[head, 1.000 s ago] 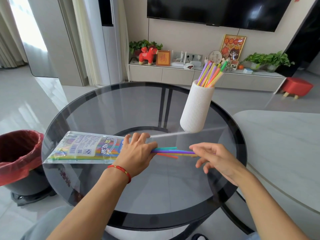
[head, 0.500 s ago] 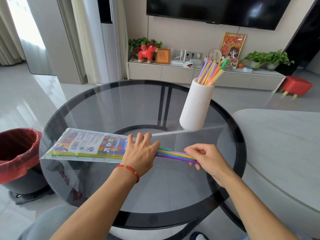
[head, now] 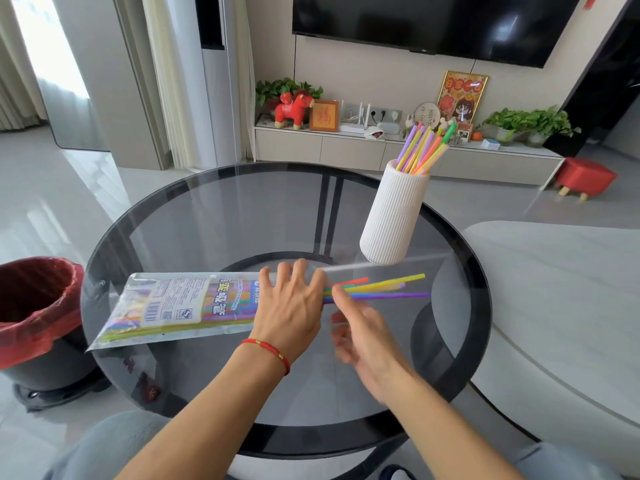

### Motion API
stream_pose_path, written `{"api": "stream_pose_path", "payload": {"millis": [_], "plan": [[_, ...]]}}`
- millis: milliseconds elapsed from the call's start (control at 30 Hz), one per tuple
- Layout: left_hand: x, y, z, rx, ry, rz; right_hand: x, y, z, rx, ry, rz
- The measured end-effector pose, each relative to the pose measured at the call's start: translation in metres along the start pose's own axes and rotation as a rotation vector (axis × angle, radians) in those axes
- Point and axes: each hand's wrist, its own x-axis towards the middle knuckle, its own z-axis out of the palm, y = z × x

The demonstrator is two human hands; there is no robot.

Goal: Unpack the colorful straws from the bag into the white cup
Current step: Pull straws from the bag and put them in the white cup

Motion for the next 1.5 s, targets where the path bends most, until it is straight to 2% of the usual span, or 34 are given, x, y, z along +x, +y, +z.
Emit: {"api": "stream_pose_path", "payload": {"millis": [200,367,600,833,1000,1133,1400,1500], "plan": [[-0.008,0.005,-0.002,-0.03,-0.025,0.04,0.028,-0.007,0.015,0.163,0.204,-0.029],[-0.005,-0.004,-0.001,-0.018,-0.103,0.006,0.041,-0.015,-0.022,0.196,0.299,-0.104],[-0.002,-0.01,0.006,-0.024,-0.172,-0.034,0.045,-0.057,-0.099,0.043,0.372,-0.36],[-0.002,-0.011,0.01,-0.024,-0.184,-0.052,0.02,-0.129,-0.134,-0.315,0.442,-0.595],[-0.002,-0.011,0.011,-0.022,-0.193,-0.05,0.006,-0.179,-0.114,-0.729,0.371,-0.844],[-0.002,-0.01,0.01,-0.025,-0.187,-0.044,0.019,-0.177,-0.08,-1.007,0.325,-0.835],[-0.002,-0.012,0.011,-0.05,-0.192,-0.052,0.025,-0.16,-0.051,-1.094,0.264,-0.752],[0.001,-0.005,0.005,-0.132,-0.114,-0.001,0.02,-0.166,-0.044,-1.065,0.194,-0.765]]}}
